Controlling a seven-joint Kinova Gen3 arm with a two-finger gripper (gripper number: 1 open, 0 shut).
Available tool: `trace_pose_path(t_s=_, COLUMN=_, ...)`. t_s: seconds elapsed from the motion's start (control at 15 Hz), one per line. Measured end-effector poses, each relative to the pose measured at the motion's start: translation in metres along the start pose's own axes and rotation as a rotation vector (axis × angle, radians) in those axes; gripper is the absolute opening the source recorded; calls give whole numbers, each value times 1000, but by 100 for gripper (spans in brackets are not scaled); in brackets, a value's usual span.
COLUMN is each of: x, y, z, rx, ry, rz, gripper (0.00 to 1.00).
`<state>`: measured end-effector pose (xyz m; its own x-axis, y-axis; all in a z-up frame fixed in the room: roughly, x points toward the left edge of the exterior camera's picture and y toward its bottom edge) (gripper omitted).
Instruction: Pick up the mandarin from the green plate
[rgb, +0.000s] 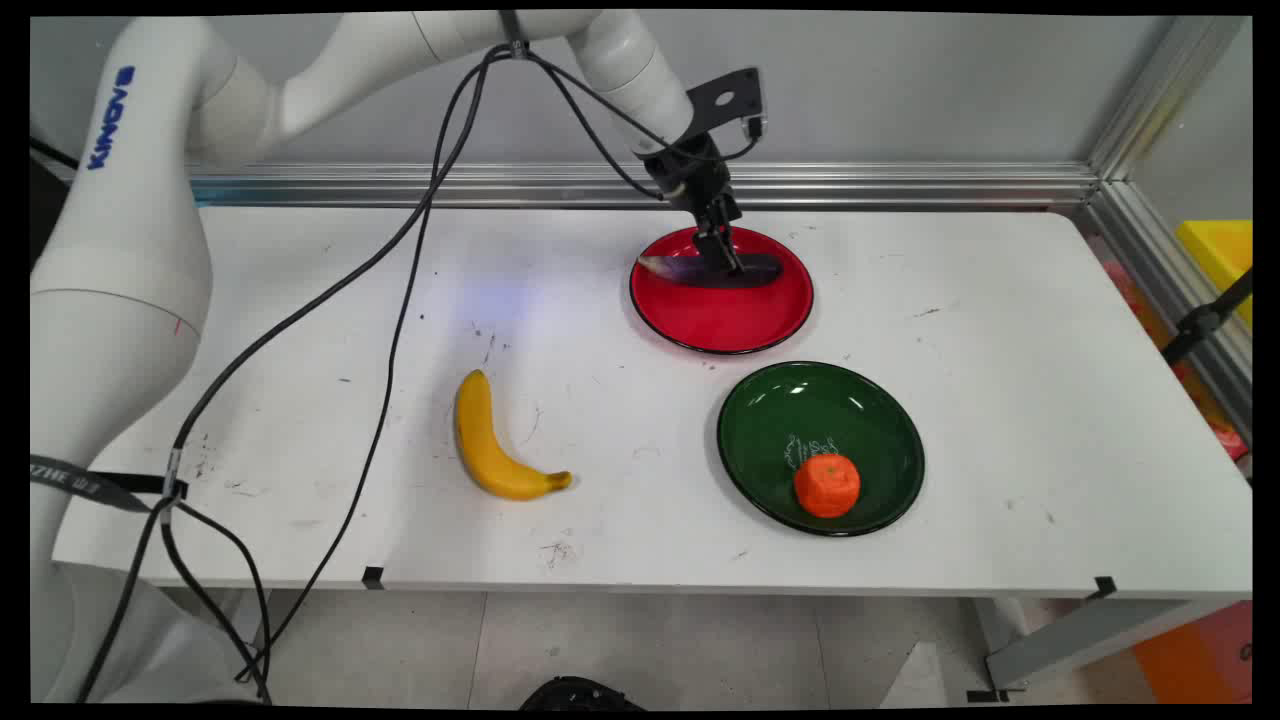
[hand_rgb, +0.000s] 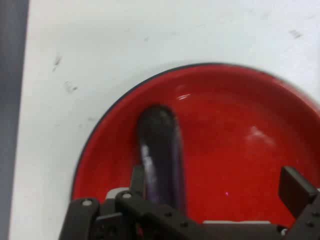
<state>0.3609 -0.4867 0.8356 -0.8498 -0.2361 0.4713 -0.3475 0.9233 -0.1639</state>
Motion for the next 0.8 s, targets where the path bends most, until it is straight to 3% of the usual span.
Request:
trace_pose_path(t_s=0.33, x=18, y=41, z=-19, rx=-50, ry=-25, rz=-16, gripper=100)
trace_pose_path(t_s=0.8, x=23, y=108, z=-34, rx=-107, ry=-82, rz=11, gripper=100)
